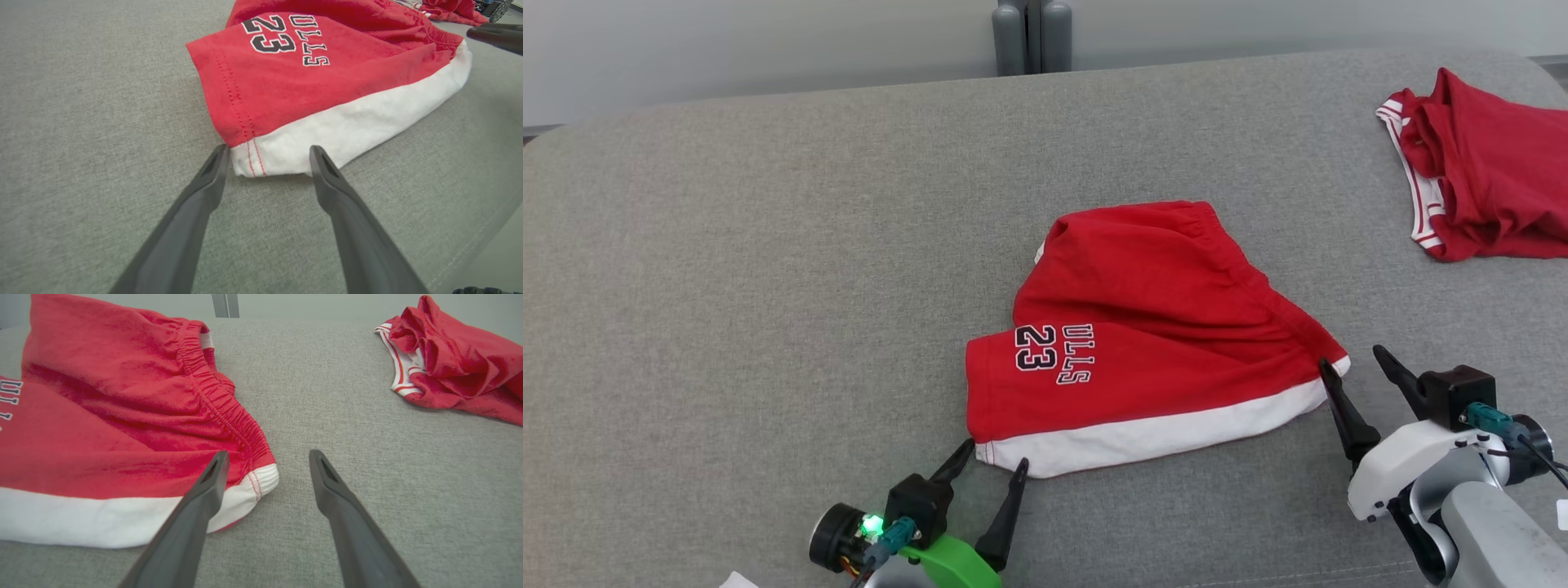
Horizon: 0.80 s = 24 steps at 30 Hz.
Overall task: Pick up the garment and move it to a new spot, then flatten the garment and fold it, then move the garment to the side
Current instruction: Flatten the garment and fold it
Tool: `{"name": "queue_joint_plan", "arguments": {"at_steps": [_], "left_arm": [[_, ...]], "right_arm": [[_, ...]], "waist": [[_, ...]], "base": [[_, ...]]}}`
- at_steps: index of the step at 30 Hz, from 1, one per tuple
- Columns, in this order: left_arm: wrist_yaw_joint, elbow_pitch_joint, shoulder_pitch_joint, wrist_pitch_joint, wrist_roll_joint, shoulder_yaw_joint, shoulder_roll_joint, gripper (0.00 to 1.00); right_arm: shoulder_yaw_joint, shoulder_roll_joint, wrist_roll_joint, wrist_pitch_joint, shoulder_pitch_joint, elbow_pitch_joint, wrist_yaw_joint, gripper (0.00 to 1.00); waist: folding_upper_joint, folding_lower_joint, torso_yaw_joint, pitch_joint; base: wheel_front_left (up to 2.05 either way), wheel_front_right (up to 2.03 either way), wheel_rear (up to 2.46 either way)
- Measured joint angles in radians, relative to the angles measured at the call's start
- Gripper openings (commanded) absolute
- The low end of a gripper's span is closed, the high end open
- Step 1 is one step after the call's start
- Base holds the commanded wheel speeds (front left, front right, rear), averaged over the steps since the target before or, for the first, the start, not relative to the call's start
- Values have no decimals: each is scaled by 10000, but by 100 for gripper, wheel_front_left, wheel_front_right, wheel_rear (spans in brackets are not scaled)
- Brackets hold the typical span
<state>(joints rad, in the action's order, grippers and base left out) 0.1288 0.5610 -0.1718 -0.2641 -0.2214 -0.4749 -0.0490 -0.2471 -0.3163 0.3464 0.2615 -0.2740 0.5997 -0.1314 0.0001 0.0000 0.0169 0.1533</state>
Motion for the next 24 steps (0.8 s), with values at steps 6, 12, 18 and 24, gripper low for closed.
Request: {"name": "queue_joint_plan", "arguments": {"at_steps": [6,12,18,24], "left_arm": [[-155,368,-476,0,-359,-161,2,100],[-157,525,-728,0,-602,-483,4,96],[-153,587,-904,0,-777,-663,4,0],[-151,247,-950,0,-1009,-800,4,0]], "right_arm": [[-435,-107,314,2,-284,345,0,100],[-715,-188,589,0,-407,443,0,100],[-1152,-272,926,2,-567,591,0,1],[-1289,-476,1103,2,-583,90,0,0]], "waist": [[0,0,47,270],[0,0,104,485],[0,0,177,636],[0,1,277,635]], "base": [[0,0,0],[0,0,0],[0,0,0],[0,0,0]]}}
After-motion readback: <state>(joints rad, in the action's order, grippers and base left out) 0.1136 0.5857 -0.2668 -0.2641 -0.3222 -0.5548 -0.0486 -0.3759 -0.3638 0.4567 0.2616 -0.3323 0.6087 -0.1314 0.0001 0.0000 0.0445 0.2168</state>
